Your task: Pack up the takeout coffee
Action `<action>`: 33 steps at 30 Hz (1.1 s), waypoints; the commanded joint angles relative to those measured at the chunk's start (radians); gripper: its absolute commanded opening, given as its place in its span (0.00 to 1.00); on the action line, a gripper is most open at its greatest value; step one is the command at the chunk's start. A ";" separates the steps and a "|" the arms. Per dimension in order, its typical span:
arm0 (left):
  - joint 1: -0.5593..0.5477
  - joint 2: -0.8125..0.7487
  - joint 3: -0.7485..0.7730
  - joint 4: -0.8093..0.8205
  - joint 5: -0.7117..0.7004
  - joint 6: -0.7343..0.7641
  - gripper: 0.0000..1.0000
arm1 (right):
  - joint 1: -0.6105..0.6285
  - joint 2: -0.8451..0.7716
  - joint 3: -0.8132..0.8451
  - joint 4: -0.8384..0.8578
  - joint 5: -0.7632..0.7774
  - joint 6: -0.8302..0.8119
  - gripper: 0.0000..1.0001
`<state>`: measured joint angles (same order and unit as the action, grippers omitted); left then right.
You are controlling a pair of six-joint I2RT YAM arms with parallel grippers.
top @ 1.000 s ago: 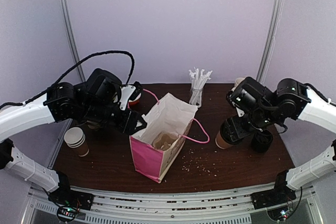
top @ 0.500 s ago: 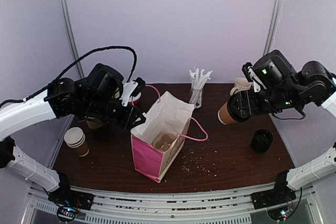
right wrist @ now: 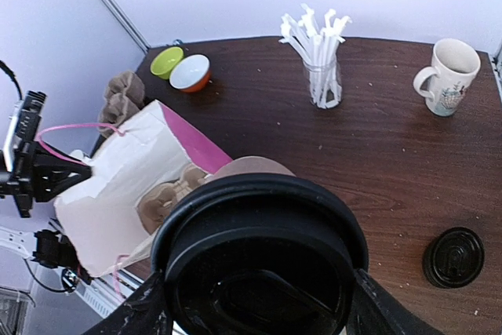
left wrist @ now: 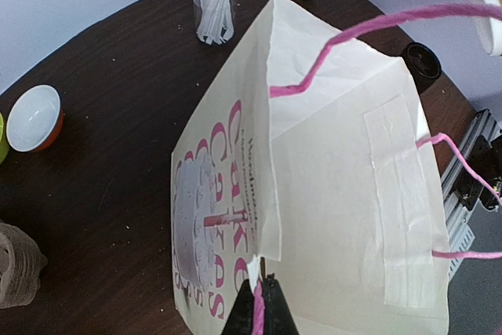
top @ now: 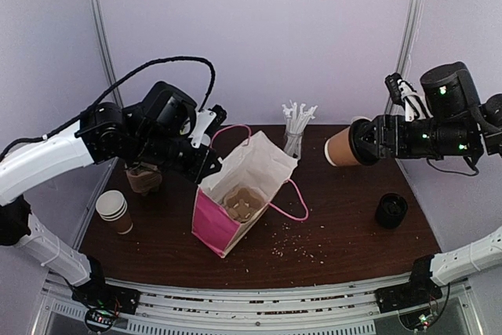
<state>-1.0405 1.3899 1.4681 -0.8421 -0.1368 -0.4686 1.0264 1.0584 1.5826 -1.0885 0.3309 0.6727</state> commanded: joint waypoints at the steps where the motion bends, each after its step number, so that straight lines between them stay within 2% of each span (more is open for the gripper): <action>1: -0.044 0.022 0.041 0.012 -0.083 0.024 0.00 | 0.002 -0.052 -0.040 0.136 -0.082 -0.038 0.61; 7: -0.119 0.048 0.007 0.078 -0.169 0.048 0.00 | 0.002 -0.058 -0.084 0.220 -0.178 -0.067 0.60; 15: -0.191 0.072 -0.027 0.153 -0.215 0.067 0.00 | 0.003 -0.037 -0.173 0.318 -0.298 -0.085 0.60; 22: -0.214 0.087 -0.041 0.169 -0.245 0.059 0.00 | 0.020 -0.024 -0.215 0.363 -0.370 -0.116 0.60; 27: -0.219 0.105 -0.022 0.173 -0.252 0.047 0.00 | 0.030 -0.007 -0.236 0.362 -0.368 -0.134 0.60; 33: -0.235 0.109 -0.028 0.199 -0.249 0.047 0.00 | 0.053 -0.017 -0.334 0.464 -0.344 -0.129 0.59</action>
<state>-1.2655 1.4891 1.4372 -0.6823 -0.3710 -0.4175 1.0573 1.0481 1.3128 -0.7105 -0.0231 0.5526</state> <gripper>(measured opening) 0.007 0.715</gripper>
